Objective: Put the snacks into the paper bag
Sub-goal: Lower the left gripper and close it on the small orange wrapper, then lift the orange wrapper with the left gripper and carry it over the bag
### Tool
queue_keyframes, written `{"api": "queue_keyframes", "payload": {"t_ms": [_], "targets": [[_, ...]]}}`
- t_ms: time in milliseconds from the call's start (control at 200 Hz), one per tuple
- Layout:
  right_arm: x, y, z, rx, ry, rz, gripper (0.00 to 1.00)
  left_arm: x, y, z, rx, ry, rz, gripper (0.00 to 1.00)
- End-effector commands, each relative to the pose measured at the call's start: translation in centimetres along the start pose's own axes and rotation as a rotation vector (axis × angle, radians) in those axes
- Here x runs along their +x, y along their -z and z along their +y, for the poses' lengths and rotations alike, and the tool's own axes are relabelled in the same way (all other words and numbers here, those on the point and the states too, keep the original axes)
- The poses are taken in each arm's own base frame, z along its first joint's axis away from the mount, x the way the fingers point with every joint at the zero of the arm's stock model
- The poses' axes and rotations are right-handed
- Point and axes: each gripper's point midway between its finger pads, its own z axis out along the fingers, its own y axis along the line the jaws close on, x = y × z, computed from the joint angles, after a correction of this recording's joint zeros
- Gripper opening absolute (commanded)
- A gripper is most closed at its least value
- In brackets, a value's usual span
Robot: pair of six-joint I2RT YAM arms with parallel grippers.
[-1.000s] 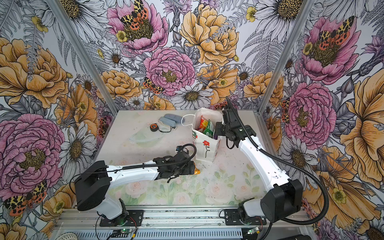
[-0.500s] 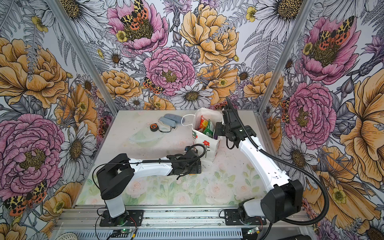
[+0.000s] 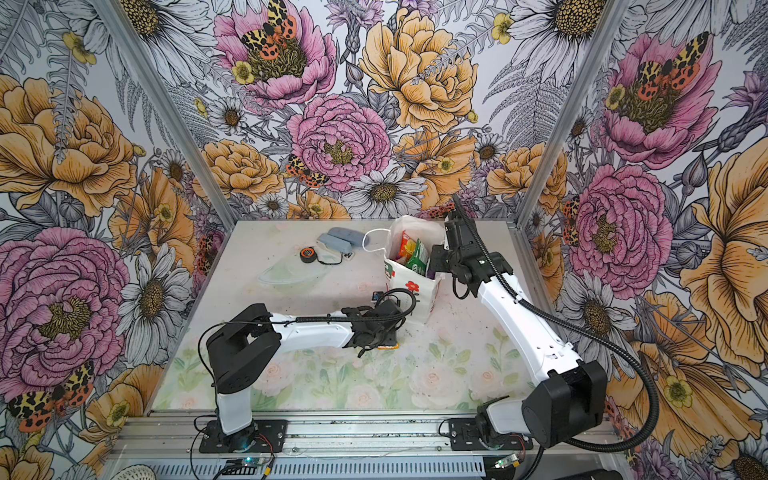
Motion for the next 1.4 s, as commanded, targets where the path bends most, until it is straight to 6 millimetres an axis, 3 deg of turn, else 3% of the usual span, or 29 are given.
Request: {"api": "queue_keyframes", "payload": {"t_ms": [0,195,315,340,571,1006,1231,1396], "targets": [[2.4,0.1,-0.5,0.014,-0.007,0.084,0.00,0.3,0.4,2.2,-0.064,-0.001,-0.011,0.45],[2.4,0.1,-0.5,0.011,-0.008,0.083,0.00,0.1,1.1,2.5,-0.063,0.001,-0.025,0.31],[2.4,0.1,-0.4,0.008,-0.008,0.083,0.00,0.2,1.2,2.9,-0.068,0.006,-0.035,0.28],[2.4,0.1,-0.4,0.008,-0.009,0.083,0.00,-0.6,2.4,2.4,-0.040,0.019,-0.060,0.28],[2.2,0.2,-0.3,0.005,-0.010,0.079,0.00,-1.5,4.5,2.7,0.016,0.046,-0.126,0.25],[1.9,0.4,-0.2,-0.002,-0.010,0.072,0.00,-4.1,9.4,5.8,0.065,0.107,-0.257,0.22],[2.0,0.5,-0.1,-0.003,-0.009,0.073,0.00,-7.1,12.6,7.8,0.096,0.167,-0.313,0.21],[2.0,0.4,-0.2,-0.002,-0.007,0.073,0.00,-10.5,16.3,10.1,0.083,0.190,-0.395,0.21]]}}
